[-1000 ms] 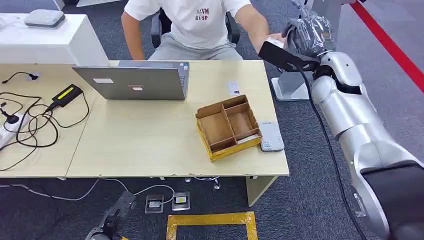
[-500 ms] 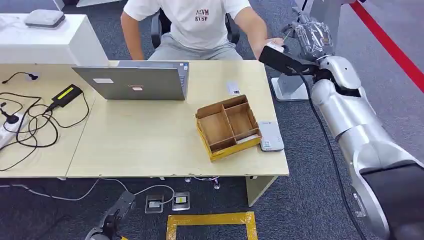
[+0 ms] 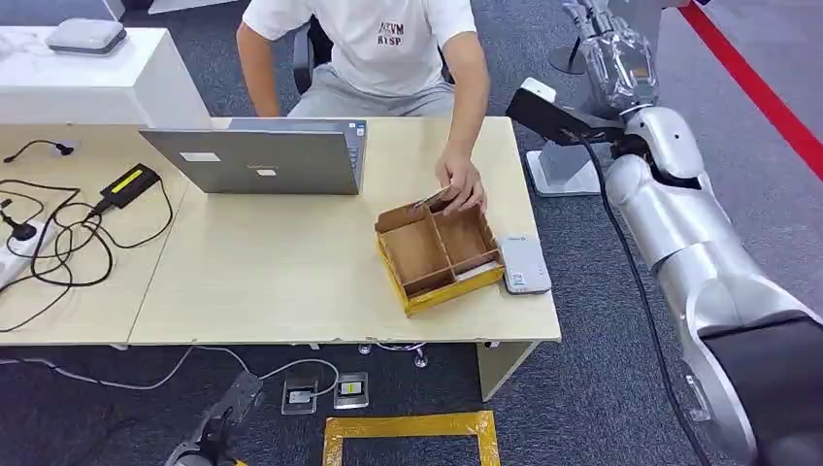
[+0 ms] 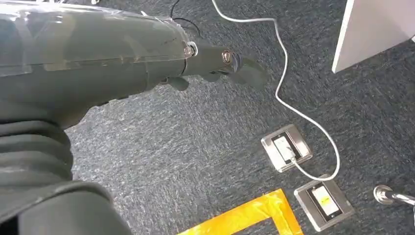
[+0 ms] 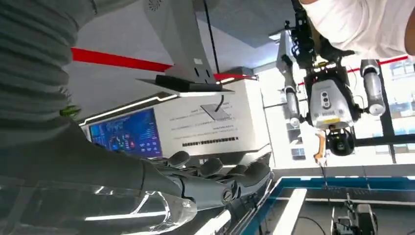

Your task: Pass the card to the sensor for recognition and then transmit it.

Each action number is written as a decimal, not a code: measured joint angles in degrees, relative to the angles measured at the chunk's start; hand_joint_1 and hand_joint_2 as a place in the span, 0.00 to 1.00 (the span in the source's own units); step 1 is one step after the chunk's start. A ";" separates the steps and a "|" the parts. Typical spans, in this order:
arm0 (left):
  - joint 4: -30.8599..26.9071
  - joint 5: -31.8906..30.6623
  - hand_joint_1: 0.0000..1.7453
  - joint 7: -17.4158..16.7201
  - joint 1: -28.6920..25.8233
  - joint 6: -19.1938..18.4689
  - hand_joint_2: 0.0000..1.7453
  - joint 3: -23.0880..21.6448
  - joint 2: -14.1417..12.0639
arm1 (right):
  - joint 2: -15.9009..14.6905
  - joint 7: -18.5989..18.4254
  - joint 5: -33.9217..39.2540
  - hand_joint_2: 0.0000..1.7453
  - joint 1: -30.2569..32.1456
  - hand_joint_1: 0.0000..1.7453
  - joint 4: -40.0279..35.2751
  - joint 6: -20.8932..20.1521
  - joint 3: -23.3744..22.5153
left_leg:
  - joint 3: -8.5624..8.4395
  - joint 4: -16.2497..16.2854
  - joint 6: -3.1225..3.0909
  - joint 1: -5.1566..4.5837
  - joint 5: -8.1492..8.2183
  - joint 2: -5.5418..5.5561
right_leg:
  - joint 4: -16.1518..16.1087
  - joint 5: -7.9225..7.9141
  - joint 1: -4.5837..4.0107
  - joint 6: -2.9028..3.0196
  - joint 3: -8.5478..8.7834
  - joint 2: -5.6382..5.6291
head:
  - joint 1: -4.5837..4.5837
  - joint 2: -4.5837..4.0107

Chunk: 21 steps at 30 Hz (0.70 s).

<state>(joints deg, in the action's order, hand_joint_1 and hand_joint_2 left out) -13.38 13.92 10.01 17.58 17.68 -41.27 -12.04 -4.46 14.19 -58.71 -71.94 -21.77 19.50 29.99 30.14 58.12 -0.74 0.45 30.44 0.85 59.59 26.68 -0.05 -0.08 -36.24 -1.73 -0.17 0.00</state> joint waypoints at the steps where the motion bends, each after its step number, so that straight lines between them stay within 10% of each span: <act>1: 0.00 0.02 0.00 0.00 -0.02 0.00 0.00 0.00 0.00 | -0.22 0.24 0.13 1.00 0.00 0.00 0.00 0.28 0.00 | 0.00 0.00 0.00 0.00 0.00 0.00 | 0.00 0.00 0.00 0.00 0.00 0.00 | 0.00 0.00; 11: 0.00 -0.11 0.00 0.00 -0.27 0.09 0.00 0.00 0.00 | -3.28 0.77 0.90 1.00 0.01 0.00 0.00 2.41 -0.02 | -0.01 0.01 0.00 -0.03 0.00 0.00 | -0.01 0.00 0.01 0.00 -0.02 0.01 | 0.00 0.00; 21: 0.00 4.24 0.00 1.97 -2.75 4.55 0.00 1.60 0.15 | -14.60 6.40 5.79 1.00 -0.07 0.00 -0.22 18.78 -3.21 | -0.01 0.03 -0.04 -0.09 0.04 -0.01 | -0.14 0.00 0.05 0.00 -0.03 0.01 | 0.00 0.00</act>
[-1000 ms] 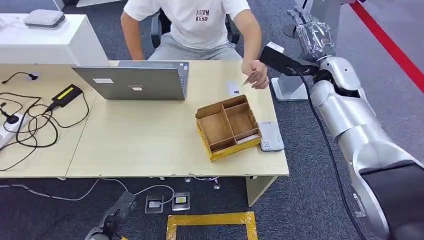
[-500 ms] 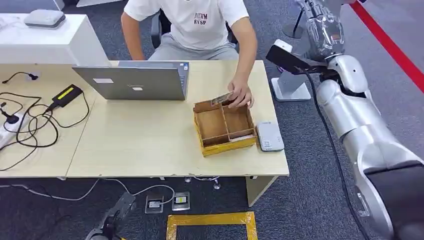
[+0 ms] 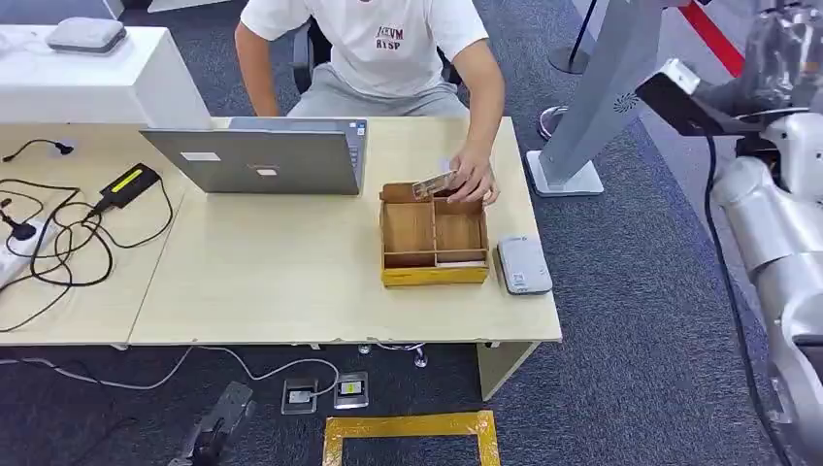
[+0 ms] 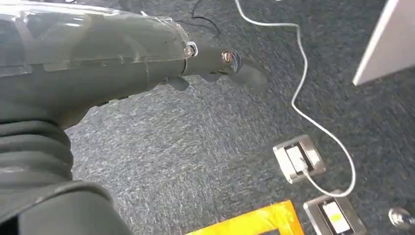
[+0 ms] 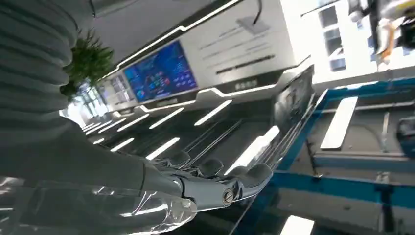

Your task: Pass the card to the sensor for recognition and then transmit it.

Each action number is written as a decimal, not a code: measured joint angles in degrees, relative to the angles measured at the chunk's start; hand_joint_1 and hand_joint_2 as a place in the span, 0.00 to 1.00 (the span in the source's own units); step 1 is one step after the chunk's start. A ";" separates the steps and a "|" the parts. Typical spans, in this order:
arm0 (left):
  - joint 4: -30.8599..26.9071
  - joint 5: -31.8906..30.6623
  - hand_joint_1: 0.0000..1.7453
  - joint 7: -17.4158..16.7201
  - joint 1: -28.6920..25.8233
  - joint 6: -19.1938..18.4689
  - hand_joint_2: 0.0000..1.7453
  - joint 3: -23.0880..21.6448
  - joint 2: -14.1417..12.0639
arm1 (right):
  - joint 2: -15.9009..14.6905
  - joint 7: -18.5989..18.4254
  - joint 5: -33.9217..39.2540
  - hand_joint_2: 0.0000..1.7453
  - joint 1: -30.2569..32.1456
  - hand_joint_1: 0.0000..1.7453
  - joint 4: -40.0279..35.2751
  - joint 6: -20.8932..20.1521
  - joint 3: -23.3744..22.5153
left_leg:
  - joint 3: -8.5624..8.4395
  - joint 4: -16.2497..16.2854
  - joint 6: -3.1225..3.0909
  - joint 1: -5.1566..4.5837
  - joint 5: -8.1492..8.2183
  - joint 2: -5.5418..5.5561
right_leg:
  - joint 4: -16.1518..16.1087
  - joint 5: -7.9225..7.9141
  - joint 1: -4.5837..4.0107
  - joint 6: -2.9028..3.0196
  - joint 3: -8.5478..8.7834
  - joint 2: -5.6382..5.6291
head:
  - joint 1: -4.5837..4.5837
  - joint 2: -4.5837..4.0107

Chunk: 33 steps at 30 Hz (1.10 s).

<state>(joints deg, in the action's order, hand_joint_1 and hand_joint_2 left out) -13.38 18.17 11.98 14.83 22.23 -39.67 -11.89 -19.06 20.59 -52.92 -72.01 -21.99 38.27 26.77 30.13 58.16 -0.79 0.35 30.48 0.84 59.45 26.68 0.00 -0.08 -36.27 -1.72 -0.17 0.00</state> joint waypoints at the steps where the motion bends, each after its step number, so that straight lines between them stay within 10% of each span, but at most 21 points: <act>1: 0.00 0.59 0.00 0.26 -0.17 0.43 0.00 0.28 0.00 | -1.52 -0.02 -0.43 1.00 0.11 0.00 0.00 0.69 -0.54 | -0.01 0.00 -0.01 -0.03 0.01 -0.05 | -0.01 0.00 0.01 0.00 0.00 -0.05 | -0.02 0.00; 7: 0.02 5.97 0.00 3.13 -3.59 3.72 0.00 3.21 0.15 | -12.44 -0.35 -7.26 1.00 4.85 0.00 -1.90 0.94 -9.60 | -0.01 0.00 -0.17 -0.04 0.14 0.06 | -0.11 0.05 0.00 -0.07 0.02 0.06 | 0.00 0.00; 16: 0.50 8.67 0.00 0.96 -7.18 6.25 0.00 7.06 0.42 | -27.09 2.51 -15.08 1.00 21.86 0.00 -4.24 0.96 -39.70 | 0.16 -0.01 -0.30 0.02 0.32 0.35 | -0.26 0.30 0.04 -0.40 0.15 0.44 | 0.00 0.00; 33: 0.92 8.43 0.00 -0.29 -7.09 6.27 0.00 8.79 0.94 | -30.68 4.74 -22.69 1.00 34.89 0.00 -5.70 0.94 -68.05 | 0.06 -0.04 -0.32 0.09 0.34 0.29 | -0.21 0.35 -0.02 -0.41 0.25 0.40 | -0.04 0.00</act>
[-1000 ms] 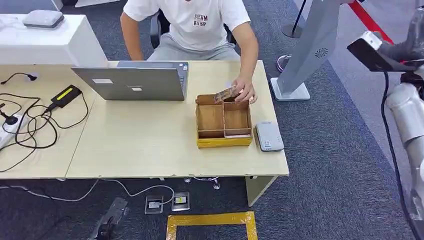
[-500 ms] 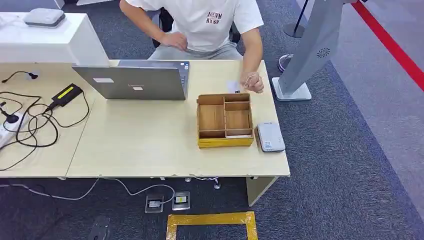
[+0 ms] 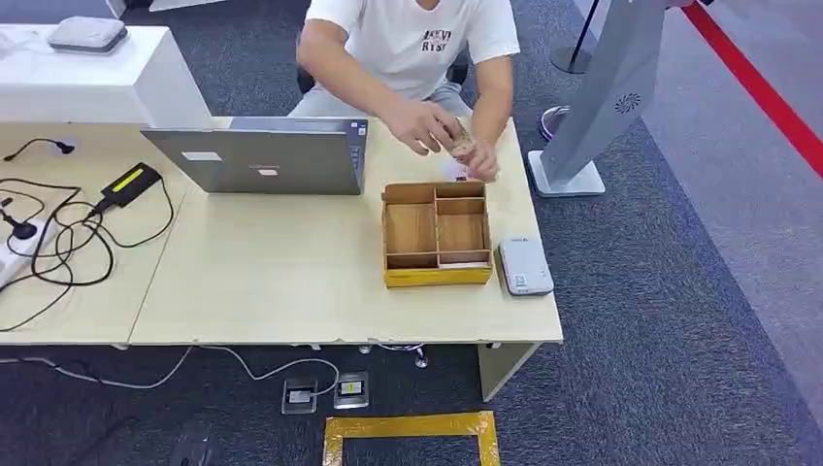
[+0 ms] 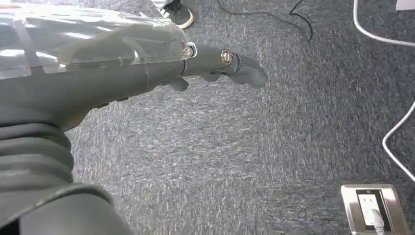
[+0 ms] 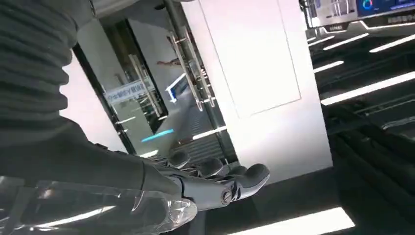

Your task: Pass the card to the sensor for recognition and then transmit it.

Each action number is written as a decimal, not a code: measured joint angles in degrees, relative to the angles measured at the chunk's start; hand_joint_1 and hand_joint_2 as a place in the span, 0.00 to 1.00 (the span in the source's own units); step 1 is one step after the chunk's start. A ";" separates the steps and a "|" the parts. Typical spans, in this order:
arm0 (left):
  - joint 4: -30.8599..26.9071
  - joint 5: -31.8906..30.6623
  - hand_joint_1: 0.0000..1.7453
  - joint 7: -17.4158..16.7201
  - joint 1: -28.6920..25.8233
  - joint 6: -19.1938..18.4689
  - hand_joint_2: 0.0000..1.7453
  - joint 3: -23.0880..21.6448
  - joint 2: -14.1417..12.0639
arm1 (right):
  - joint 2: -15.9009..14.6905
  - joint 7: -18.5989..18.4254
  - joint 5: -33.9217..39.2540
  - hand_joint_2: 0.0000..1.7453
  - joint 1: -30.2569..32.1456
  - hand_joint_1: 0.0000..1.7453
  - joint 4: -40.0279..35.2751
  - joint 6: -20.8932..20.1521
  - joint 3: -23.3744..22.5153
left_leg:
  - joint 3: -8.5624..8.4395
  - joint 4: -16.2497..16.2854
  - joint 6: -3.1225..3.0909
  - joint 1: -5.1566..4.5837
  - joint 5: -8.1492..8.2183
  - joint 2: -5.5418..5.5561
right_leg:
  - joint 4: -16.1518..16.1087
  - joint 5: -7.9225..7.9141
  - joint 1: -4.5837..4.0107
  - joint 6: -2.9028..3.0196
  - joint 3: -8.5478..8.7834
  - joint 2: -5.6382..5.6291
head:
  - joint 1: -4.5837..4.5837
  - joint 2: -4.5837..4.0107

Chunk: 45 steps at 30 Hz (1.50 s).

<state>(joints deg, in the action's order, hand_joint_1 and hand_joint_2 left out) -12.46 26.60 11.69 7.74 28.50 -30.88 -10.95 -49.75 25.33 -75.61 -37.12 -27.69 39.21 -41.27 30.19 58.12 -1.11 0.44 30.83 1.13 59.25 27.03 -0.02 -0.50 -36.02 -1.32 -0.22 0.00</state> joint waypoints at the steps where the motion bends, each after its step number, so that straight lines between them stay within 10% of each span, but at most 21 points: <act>1: 0.00 0.07 0.00 -0.05 -0.03 0.02 0.00 0.02 0.13 | 0.52 -0.04 -1.28 1.00 1.15 0.00 0.00 -0.02 -2.17 | 0.02 0.00 0.00 -0.02 0.00 0.01 | 0.00 0.00 0.02 0.00 -0.01 0.03 | 0.04 0.00; 19: 0.15 -0.90 0.00 -0.26 0.03 0.11 0.00 1.40 -0.13 | 8.46 -9.20 2.61 1.00 16.35 0.00 0.33 -0.02 -8.08 | -0.04 -0.02 0.02 -0.01 0.00 0.02 | 0.01 0.02 -0.01 0.01 0.01 0.05 | 0.09 0.00; 45: 0.42 -0.42 0.00 -0.26 0.07 -0.42 0.00 2.69 -0.98 | 19.69 -12.74 -4.08 1.00 23.03 0.00 10.43 -0.74 -17.00 | -0.11 -0.03 0.06 -0.02 0.03 -0.17 | 0.05 0.05 -0.01 0.06 -0.02 -0.17 | 0.07 0.00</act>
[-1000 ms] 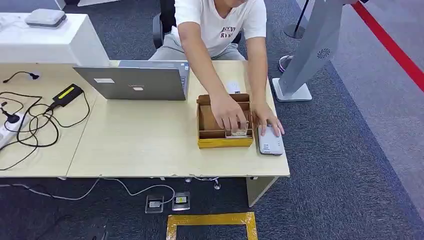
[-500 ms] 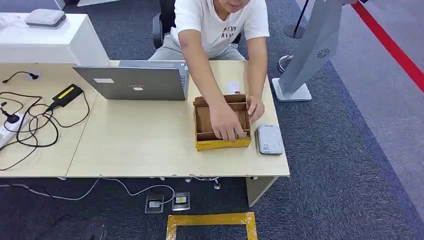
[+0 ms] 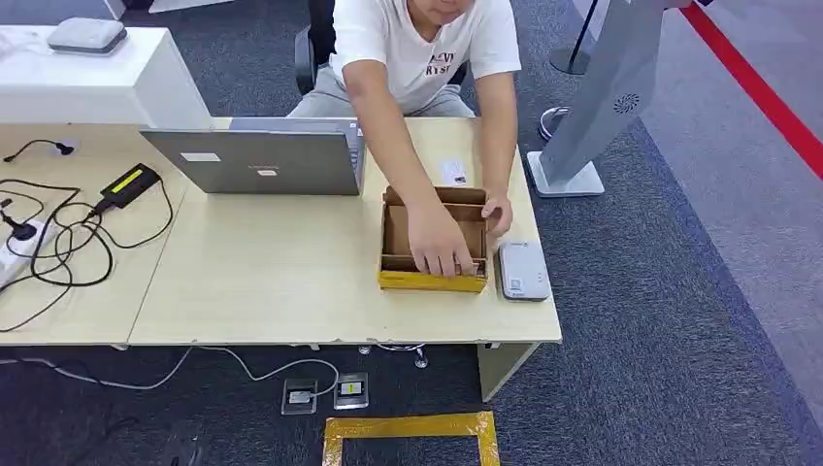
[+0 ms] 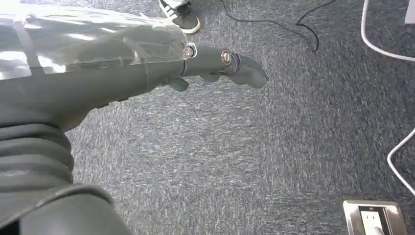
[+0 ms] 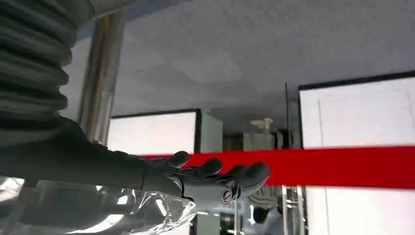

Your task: Pass the card to the sensor for recognition and then transmit it.

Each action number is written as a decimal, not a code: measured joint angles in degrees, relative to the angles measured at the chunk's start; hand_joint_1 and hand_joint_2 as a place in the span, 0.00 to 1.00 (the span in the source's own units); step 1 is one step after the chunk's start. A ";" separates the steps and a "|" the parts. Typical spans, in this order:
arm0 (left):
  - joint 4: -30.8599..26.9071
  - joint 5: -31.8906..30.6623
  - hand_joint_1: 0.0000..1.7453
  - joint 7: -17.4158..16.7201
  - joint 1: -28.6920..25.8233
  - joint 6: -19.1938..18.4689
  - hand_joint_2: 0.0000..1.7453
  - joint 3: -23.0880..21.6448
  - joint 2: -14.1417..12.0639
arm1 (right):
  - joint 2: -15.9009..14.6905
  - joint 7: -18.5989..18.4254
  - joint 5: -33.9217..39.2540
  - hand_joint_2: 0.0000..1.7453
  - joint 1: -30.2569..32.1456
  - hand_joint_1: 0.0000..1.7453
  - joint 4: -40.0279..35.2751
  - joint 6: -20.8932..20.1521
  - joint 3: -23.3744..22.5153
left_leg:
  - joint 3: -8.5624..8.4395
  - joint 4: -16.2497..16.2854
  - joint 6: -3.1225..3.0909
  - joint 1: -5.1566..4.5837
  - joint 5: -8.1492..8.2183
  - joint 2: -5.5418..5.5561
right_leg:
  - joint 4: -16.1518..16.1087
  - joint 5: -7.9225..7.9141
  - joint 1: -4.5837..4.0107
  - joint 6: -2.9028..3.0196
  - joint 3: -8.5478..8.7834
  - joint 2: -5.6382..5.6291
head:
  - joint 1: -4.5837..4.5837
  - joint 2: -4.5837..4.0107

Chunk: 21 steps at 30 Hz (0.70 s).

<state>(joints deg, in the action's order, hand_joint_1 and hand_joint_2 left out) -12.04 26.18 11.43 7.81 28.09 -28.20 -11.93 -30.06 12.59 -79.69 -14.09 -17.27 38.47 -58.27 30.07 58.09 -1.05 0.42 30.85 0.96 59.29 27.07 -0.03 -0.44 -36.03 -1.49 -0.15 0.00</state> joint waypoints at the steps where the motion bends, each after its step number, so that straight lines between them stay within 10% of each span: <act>1: 0.00 0.18 0.00 0.00 0.00 -0.09 0.00 0.00 -0.13 | 0.33 -0.59 0.35 1.00 0.38 0.00 0.33 -0.61 -0.02 | 0.00 0.00 0.01 0.00 0.00 -0.01 | 0.01 0.00 0.00 0.00 0.00 -0.01 | 0.02 0.00; 21: 0.04 4.26 0.00 -0.66 0.15 -6.48 0.00 0.54 -2.90 | 9.32 -19.88 10.63 1.00 0.44 0.00 5.79 -30.90 -5.20 | -0.08 -0.01 0.04 0.02 0.02 -0.16 | 0.16 0.05 -0.01 0.08 0.01 -0.22 | 0.02 0.00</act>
<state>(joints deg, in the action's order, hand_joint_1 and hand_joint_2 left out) -12.00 30.45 10.78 7.96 21.60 -27.65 -14.84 -20.74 -7.28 -69.07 -13.65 -11.47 7.57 -63.47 29.99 58.08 -1.01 0.44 30.88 0.80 59.46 27.12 -0.04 -0.36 -36.02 -1.71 -0.13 0.00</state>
